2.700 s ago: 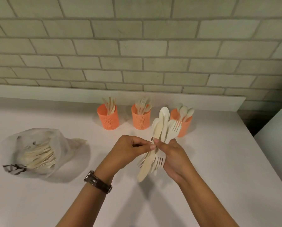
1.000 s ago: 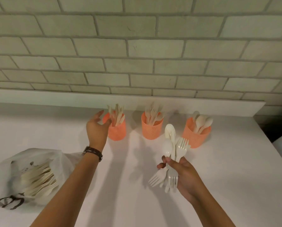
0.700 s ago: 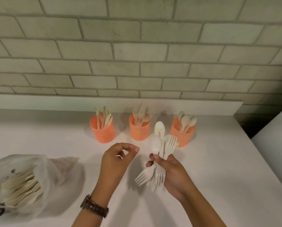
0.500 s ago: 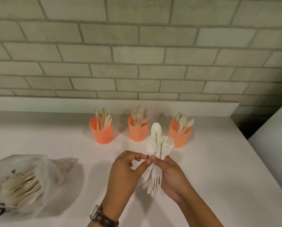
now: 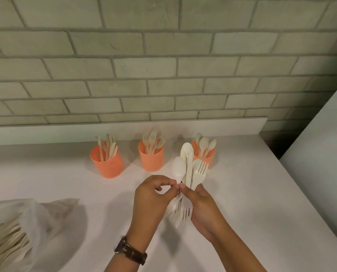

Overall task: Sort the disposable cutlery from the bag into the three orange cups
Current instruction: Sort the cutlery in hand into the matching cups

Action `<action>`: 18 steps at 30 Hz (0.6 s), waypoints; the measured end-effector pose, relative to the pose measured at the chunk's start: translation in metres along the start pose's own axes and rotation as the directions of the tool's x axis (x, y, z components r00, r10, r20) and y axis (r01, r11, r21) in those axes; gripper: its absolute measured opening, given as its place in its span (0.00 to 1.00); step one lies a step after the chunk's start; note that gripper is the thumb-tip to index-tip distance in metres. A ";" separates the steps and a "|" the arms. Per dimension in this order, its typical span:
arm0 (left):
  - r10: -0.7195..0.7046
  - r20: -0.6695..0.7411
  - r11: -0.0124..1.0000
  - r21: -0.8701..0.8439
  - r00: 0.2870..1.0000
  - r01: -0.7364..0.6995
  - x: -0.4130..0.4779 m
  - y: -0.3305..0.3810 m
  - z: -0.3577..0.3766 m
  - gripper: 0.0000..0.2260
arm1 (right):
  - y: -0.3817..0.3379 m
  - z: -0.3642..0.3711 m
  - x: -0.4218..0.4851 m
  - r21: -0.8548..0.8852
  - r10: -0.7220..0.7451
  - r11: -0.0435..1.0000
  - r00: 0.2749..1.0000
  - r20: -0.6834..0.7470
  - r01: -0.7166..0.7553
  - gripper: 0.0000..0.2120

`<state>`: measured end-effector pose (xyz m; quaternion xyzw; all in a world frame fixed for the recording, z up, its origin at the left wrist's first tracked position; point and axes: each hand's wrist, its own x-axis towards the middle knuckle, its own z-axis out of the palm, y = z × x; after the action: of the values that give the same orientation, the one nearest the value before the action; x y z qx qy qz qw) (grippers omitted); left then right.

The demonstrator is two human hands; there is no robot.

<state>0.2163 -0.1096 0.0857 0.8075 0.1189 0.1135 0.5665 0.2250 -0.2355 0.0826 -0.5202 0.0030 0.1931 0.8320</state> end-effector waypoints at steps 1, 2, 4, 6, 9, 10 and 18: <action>-0.057 0.028 0.995 -0.076 0.998 0.059 0.005 0.003 0.003 0.06 | -0.002 -0.006 0.000 -0.001 -0.001 1.000 1.000 -0.008 0.001 0.12; -0.101 0.051 0.985 -0.133 0.994 0.107 0.011 0.005 0.006 0.05 | -0.004 -0.013 -0.001 -0.001 -0.002 1.000 1.000 -0.025 0.002 0.11; -0.159 0.064 0.963 -0.211 0.985 0.169 0.026 0.011 0.010 0.03 | -0.004 -0.028 0.000 0.019 0.004 1.000 0.995 -0.095 -0.003 0.10; -0.177 0.041 0.941 -0.285 0.983 0.181 0.046 0.017 0.016 0.04 | -0.005 -0.045 0.001 0.036 0.002 0.999 0.987 -0.161 0.004 0.11; -0.124 -0.030 0.939 -0.326 0.992 0.107 0.080 0.034 0.035 0.05 | -0.010 -0.066 0.000 0.090 0.018 0.996 0.982 -0.191 -0.001 0.11; -0.087 -0.050 0.941 -0.332 0.995 0.066 0.091 0.039 0.044 0.03 | -0.012 -0.072 -0.001 0.122 0.025 0.993 0.982 -0.189 -0.001 0.11; -0.017 -0.044 0.985 -0.170 0.999 0.009 0.144 0.033 0.123 0.07 | -0.026 -0.097 -0.003 0.232 0.004 0.971 0.971 -0.238 0.053 0.11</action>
<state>0.3932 -0.1832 0.0828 0.7528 0.1269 0.1380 0.6310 0.2495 -0.3308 0.0607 -0.4367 0.1188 0.1177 0.8839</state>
